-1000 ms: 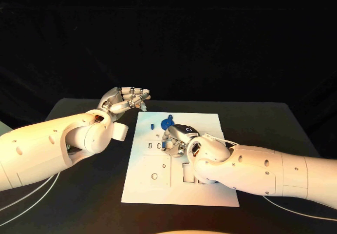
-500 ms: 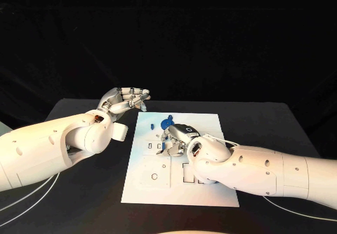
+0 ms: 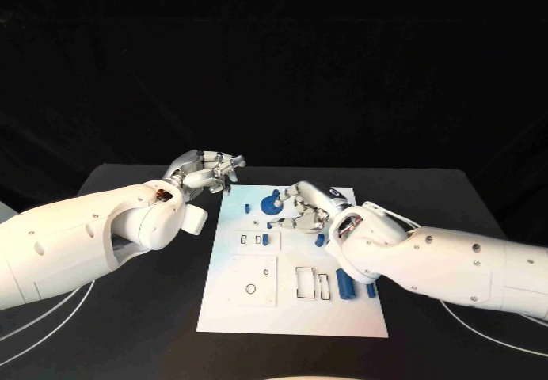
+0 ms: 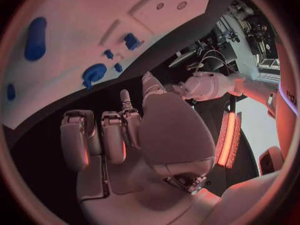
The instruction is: Assemble the parts on the task board
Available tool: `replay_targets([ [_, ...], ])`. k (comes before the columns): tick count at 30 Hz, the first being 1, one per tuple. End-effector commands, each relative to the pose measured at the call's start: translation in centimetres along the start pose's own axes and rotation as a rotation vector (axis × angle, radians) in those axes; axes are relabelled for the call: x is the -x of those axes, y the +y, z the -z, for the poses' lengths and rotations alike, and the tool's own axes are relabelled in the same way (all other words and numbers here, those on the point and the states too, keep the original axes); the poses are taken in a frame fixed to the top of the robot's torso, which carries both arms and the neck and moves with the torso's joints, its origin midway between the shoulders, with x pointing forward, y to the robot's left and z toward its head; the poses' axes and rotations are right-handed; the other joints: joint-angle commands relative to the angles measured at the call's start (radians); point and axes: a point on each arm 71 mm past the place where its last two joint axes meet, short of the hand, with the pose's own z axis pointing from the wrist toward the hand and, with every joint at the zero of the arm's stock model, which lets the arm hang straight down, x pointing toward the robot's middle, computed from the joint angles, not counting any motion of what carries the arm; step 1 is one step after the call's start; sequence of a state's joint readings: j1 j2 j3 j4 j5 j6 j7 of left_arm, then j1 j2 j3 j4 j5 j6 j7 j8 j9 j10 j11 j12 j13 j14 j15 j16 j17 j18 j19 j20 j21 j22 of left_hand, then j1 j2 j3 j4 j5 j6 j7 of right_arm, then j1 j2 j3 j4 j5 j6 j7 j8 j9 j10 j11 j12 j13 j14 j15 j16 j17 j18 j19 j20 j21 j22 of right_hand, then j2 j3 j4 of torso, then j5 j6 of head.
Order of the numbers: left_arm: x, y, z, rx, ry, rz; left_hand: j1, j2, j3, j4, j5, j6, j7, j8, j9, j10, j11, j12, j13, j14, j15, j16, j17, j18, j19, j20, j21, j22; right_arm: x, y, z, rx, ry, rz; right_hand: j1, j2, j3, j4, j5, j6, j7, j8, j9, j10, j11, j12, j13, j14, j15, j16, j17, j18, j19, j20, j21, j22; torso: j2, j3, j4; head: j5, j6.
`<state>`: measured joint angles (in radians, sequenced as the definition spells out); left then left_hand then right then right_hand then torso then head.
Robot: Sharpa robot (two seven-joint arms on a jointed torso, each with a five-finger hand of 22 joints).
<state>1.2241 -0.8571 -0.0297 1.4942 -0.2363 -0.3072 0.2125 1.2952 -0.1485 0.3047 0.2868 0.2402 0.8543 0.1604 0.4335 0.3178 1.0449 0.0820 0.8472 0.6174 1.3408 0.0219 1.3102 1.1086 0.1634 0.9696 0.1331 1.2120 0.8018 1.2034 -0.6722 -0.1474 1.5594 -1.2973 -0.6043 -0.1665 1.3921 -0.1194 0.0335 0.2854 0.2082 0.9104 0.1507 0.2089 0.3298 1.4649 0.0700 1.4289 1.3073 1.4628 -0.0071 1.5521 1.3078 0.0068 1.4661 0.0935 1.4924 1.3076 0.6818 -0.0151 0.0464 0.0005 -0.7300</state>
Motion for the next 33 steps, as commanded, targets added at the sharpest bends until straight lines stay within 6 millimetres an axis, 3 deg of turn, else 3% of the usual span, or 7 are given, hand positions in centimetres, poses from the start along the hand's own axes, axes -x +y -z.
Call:
replay_targets([
  [1, -0.8, 1.2, -0.1, 0.181, 0.150, -0.206, -0.023, 0.005, -0.008, 0.003, 0.001, -0.022, -0.008, 0.075, 0.049, 0.053, -0.008, 0.187, 0.175, 0.060, -0.009, 0.069, 0.092, -0.024, 0.076, -0.008, 0.061, 0.094, 2.1, -0.6, 0.3, 0.047, 0.007, -0.238, 0.013, 0.001, 0.007, -0.001, 0.022, 0.007, -0.001, 0.008, 0.002, -0.005, -0.003, -0.003, 0.144, 0.093, 0.002, -0.005, 0.201, 0.015, 0.063, 0.006, -0.007, 0.212, -0.012, 0.0043, -0.0047, 0.007, -0.003],
  [6, -1.3, 1.4, -0.6, 0.289, 0.225, -0.420, -0.027, 0.012, -0.004, 0.003, 0.002, -0.012, -0.035, 0.164, 0.107, 0.164, -0.031, 0.347, 0.359, 0.124, -0.029, 0.135, 0.199, -0.043, 0.165, -0.021, 0.121, 0.199, 5.9, -2.5, 1.1, -0.014, -0.015, -0.350, 0.012, 0.004, 0.008, 0.002, 0.033, 0.007, -0.002, 0.012, 0.003, -0.005, -0.004, -0.003, 0.144, 0.093, 0.001, -0.005, 0.200, 0.014, 0.063, 0.006, -0.007, 0.212, -0.020, 0.0072, -0.0088, 0.014, -0.012],
  [7, -1.5, 1.3, -0.7, 0.308, 0.241, -0.487, -0.017, 0.008, -0.001, 0.004, 0.002, 0.008, -0.053, 0.197, 0.130, 0.234, -0.049, 0.419, 0.455, 0.156, -0.045, 0.169, 0.262, -0.056, 0.224, -0.032, 0.156, 0.266, 6.7, -3.0, 1.3, -0.030, -0.024, -0.364, 0.009, 0.006, 0.011, 0.003, 0.068, 0.005, -0.002, 0.017, 0.005, -0.004, -0.004, -0.002, 0.145, 0.094, 0.001, -0.004, 0.203, 0.013, 0.066, 0.005, -0.002, 0.215, -0.021, 0.0076, -0.0087, 0.013, -0.012],
  [8, -1.8, 1.2, -0.9, 0.328, 0.257, -0.539, -0.018, 0.005, -0.001, 0.004, 0.001, 0.014, -0.062, 0.211, 0.144, 0.257, -0.056, 0.441, 0.487, 0.170, -0.052, 0.183, 0.290, -0.062, 0.248, -0.039, 0.170, 0.294, 7.3, -3.4, 1.6, -0.043, -0.033, -0.372, 0.007, 0.006, 0.013, 0.003, 0.087, 0.004, -0.002, 0.019, 0.005, -0.004, -0.005, -0.001, 0.146, 0.094, 0.000, -0.004, 0.204, 0.013, 0.067, 0.004, 0.000, 0.217, -0.022, 0.0076, -0.0087, 0.012, -0.013],
  [18, -3.2, 0.8, -2.8, 0.513, 0.338, -0.803, -0.173, 0.023, -0.057, 0.009, -0.005, 0.001, -0.069, 0.243, 0.201, 0.272, -0.063, 0.453, 0.511, 0.180, -0.060, 0.191, 0.309, -0.069, 0.275, -0.056, 0.184, 0.322, 9.8, -5.6, 2.6, -0.126, -0.068, -0.401, 0.004, 0.003, 0.012, 0.003, 0.098, -0.001, -0.001, 0.019, 0.005, -0.007, -0.004, -0.006, 0.142, 0.093, 0.001, -0.005, 0.201, 0.014, 0.065, 0.004, -0.005, 0.214, -0.024, 0.0155, -0.0098, 0.021, -0.026],
  [27, -4.6, 1.0, -4.4, 0.607, 0.407, -0.917, -0.226, 0.038, -0.083, 0.009, -0.025, -0.010, -0.071, 0.253, 0.228, 0.258, -0.064, 0.441, 0.496, 0.174, -0.061, 0.183, 0.295, -0.068, 0.271, -0.057, 0.182, 0.319, 10.2, -6.3, 2.6, -0.161, -0.080, -0.384, 0.005, 0.003, 0.017, 0.002, 0.120, -0.005, -0.001, 0.020, 0.005, -0.009, -0.004, -0.007, 0.141, 0.093, 0.001, -0.006, 0.199, 0.014, 0.064, 0.004, -0.007, 0.213, -0.022, 0.0141, -0.0143, 0.034, -0.033],
  [33, -5.3, 1.3, -5.2, 0.643, 0.444, -0.952, -0.237, 0.041, -0.095, 0.008, -0.047, -0.025, -0.067, 0.249, 0.238, 0.247, -0.061, 0.432, 0.485, 0.170, -0.059, 0.179, 0.288, -0.067, 0.263, -0.055, 0.178, 0.311, 10.3, -6.4, 2.6, -0.170, -0.079, -0.375, 0.005, 0.003, 0.017, 0.002, 0.120, -0.005, -0.001, 0.020, 0.005, -0.010, -0.004, -0.009, 0.140, 0.093, 0.001, -0.006, 0.198, 0.015, 0.063, 0.004, -0.009, 0.212, -0.022, 0.0125, -0.0114, 0.030, -0.038],
])
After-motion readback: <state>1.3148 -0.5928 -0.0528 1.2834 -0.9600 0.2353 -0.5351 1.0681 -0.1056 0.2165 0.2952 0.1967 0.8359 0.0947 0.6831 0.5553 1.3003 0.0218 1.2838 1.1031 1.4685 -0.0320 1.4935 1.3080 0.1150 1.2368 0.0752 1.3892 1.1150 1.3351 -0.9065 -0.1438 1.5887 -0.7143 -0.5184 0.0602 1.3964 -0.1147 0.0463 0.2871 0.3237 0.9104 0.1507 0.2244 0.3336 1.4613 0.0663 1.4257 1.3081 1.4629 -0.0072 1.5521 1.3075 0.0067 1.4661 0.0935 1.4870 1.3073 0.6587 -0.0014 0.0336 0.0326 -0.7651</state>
